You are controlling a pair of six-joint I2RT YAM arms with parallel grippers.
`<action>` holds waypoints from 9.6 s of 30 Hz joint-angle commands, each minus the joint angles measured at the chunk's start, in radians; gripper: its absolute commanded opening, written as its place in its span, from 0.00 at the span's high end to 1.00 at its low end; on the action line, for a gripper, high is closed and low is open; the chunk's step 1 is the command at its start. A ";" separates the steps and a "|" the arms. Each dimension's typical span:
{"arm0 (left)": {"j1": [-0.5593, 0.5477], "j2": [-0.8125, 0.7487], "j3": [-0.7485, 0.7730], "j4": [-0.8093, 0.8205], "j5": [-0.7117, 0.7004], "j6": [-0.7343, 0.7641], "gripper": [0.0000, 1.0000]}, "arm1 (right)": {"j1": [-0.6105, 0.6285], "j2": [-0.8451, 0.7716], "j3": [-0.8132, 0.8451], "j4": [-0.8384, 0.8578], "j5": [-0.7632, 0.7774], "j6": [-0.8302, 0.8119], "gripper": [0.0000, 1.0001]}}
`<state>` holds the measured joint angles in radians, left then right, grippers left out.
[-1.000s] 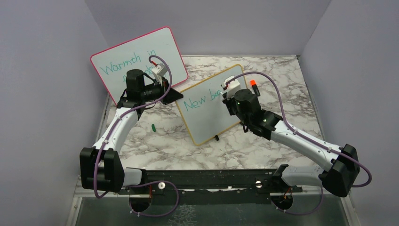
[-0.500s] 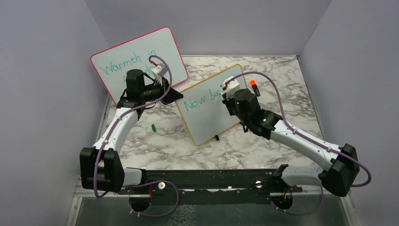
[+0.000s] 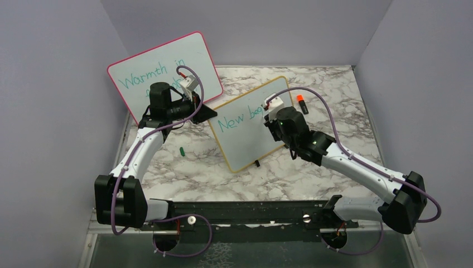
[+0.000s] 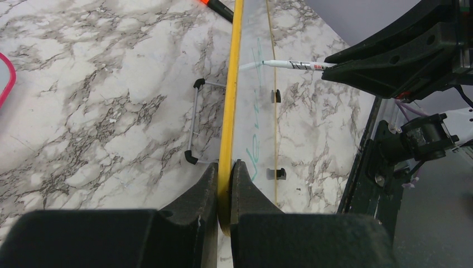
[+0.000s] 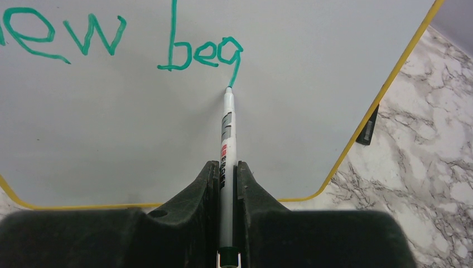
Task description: Write a sentence on the whiteboard
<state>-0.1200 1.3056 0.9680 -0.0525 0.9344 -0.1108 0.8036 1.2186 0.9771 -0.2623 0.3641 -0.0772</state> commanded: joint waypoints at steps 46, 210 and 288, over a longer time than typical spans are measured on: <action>-0.015 0.015 -0.017 -0.076 -0.087 0.083 1.00 | -0.039 -0.028 0.032 0.152 0.028 -0.001 1.00; -0.005 0.024 -0.003 -0.101 -0.086 0.100 1.00 | -0.079 -0.052 -0.073 0.086 -0.001 0.050 1.00; -0.005 0.017 -0.005 -0.101 -0.092 0.102 1.00 | -0.103 -0.069 -0.049 0.154 0.054 0.057 1.00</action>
<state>-0.1200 1.3006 0.9749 -0.0883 0.9344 -0.0948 0.7063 1.1740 0.9337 -0.1547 0.3801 -0.0227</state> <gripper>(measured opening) 0.086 0.168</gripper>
